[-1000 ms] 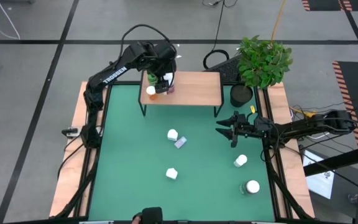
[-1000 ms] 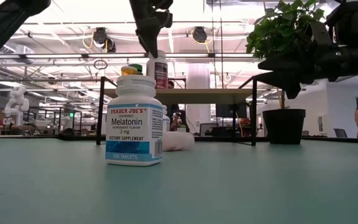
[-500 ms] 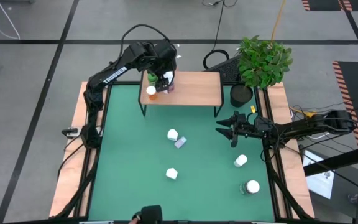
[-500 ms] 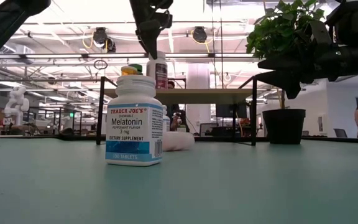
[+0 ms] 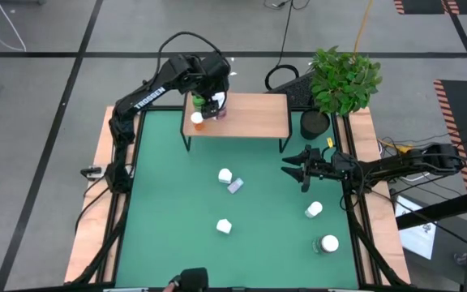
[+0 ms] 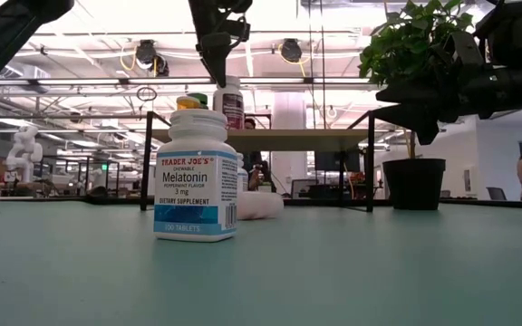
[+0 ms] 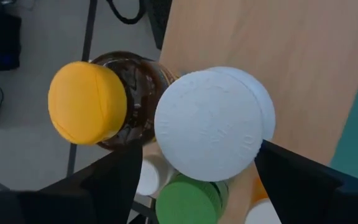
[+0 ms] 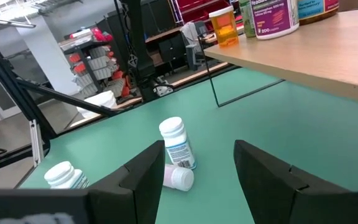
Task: Pick and place medicine bottles onto shelf by color
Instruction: Put the purple and white bottle on the shelf, then put the white and green bottle on the shelf
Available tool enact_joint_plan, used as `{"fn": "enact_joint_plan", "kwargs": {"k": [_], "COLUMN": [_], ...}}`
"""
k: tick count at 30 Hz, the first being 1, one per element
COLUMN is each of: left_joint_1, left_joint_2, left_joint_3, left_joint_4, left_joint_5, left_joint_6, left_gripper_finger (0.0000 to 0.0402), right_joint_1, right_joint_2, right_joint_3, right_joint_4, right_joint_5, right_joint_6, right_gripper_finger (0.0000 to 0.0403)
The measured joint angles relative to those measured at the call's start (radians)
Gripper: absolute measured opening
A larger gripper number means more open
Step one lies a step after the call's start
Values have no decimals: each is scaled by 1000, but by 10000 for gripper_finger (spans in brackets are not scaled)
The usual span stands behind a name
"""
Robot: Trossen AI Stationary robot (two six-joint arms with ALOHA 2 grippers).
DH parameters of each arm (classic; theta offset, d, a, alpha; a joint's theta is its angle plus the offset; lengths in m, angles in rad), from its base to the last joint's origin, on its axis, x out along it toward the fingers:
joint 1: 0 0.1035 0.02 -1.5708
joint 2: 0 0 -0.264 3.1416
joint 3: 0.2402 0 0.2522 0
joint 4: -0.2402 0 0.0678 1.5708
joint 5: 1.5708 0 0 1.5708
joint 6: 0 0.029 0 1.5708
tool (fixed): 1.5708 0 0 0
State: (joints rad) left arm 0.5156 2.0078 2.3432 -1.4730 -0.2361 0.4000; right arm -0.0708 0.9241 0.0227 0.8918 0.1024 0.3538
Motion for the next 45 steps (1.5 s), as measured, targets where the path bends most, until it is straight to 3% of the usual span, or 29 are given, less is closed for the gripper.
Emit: {"fn": "enact_joint_plan", "kwargs": {"k": [17,28,32,38,41,45], "left_joint_1": [-31,-212,-312,-469,-551,-673], "left_joint_2": [-128,-209,-271,-426,-508,-606], "left_joint_3": [0,-42,-202,-646,-853,-1087], "left_joint_4": [63,154,297,720,891,1105], "left_joint_5": [-9,25,51,131,126,42], "left_joint_6": [-83,-202,-221,-263,-313,-372], "left_gripper_finger": [306,293,275,247,237,226], "right_joint_1": [0,77,147,283,344,404], "right_joint_2": [0,0,-1,1,0,0], "right_joint_3": [0,0,39,203,253,290], "right_joint_4": [10,121,81,-207,-231,-269], "right_joint_5": [0,-80,-44,114,139,225], "right_joint_6": [-11,-73,-120,-159,-179,-197], "right_gripper_finger": [187,187,187,187,187,187]}}
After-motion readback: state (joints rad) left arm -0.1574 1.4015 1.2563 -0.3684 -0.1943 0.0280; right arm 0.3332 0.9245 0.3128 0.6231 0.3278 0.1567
